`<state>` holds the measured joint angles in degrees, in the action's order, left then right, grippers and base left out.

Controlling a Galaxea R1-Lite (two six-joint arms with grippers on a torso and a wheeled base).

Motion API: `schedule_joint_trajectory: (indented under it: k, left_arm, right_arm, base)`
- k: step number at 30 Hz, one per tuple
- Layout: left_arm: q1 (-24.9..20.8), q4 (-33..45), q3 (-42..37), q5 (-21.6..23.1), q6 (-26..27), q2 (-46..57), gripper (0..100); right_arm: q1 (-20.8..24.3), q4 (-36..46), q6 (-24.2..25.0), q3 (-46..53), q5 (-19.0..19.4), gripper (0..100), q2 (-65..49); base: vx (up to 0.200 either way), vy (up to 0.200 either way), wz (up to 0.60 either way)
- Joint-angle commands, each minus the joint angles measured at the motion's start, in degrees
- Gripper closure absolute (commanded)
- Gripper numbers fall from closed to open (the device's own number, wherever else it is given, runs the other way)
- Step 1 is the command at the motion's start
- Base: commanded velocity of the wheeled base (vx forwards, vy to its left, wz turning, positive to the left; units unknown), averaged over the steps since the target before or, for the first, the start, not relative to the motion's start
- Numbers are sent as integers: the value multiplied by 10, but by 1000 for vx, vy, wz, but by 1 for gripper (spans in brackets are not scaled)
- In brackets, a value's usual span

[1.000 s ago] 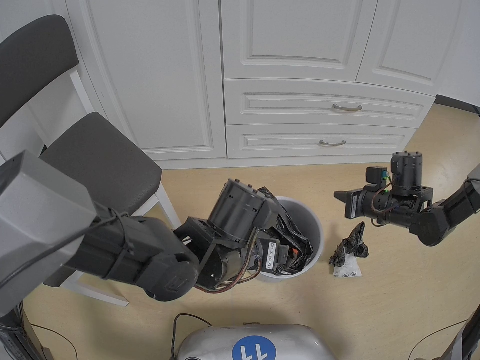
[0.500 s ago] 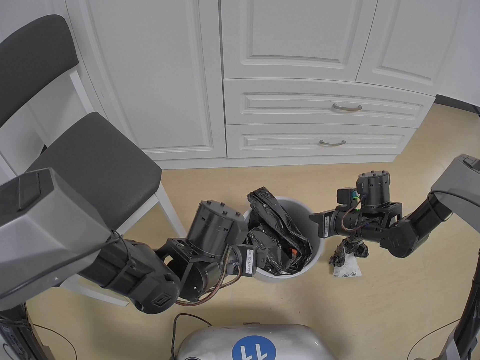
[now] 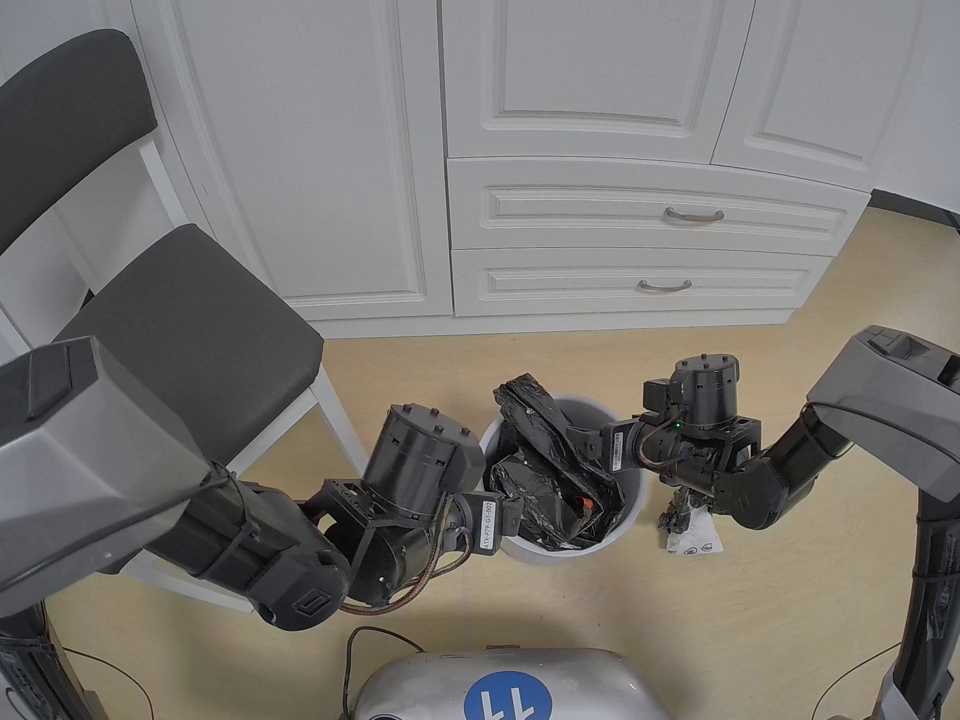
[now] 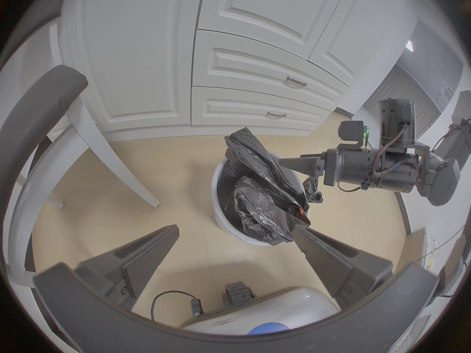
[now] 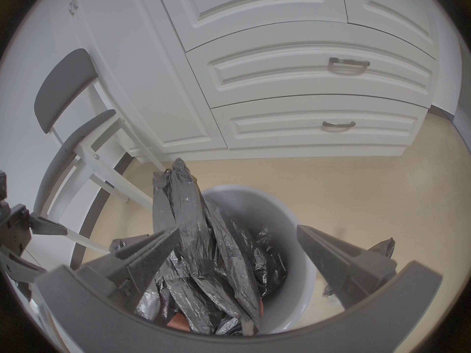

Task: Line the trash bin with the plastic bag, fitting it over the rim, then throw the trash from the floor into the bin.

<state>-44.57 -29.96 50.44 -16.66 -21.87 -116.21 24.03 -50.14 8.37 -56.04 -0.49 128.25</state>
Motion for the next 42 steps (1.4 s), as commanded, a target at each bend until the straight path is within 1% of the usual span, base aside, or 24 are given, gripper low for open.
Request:
schedule_joint_trajectory:
  k: [1, 4, 5, 6, 15, 17, 21, 24, 29, 36, 42]
  left_arm:
    - [0, -1, 1, -1, 0, -3, 0]
    - [1, -1, 1, -2, 0, -2, 0]
    - [1, -1, 1, -3, -1, -2, 0]
    - [1, -1, 1, -3, -1, -2, 0]
    - [1, -2, 1, -4, -1, -2, 0]
    - [1, -2, 1, -5, -1, -2, 0]
    - [1, -2, 2, -11, 0, -3, 0]
    - [1, -2, 1, -12, 0, -5, 0]
    - [1, -2, 1, -12, 0, -7, 0]
    - [1, -2, 2, -15, 0, -7, 0]
    - [1, -2, 1, -15, 0, -7, 0]
  right_arm:
    - [3, -1, 1, -14, -2, 0, 33]
    - [3, 0, 1, -28, -14, 0, 43]
    - [3, 0, 1, -35, -30, 0, 50]
    - [3, -1, 1, -37, -34, 0, 53]
    - [3, -2, 7, -35, -36, 0, 45]
    - [10, -8, 16, -27, -36, 0, 24]
    - [22, -10, 16, -16, -36, 0, 14]
    - [29, -13, 16, -18, -36, 0, 22]
    - [28, -22, 16, -25, -37, 0, 46]
    - [32, -23, 15, -18, -38, 0, 40]
    - [26, -23, 12, -27, -40, 0, 59]
  base:
    - [0, 0, 0]
    - [0, 0, 0]
    - [0, 0, 0]
    - [0, 0, 0]
    - [0, 0, 0]
    - [0, 0, 0]
    - [0, 0, 0]
    - [0, 0, 0]
    - [0, 0, 0]
    - [0, 0, 0]
    - [0, 0, 0]
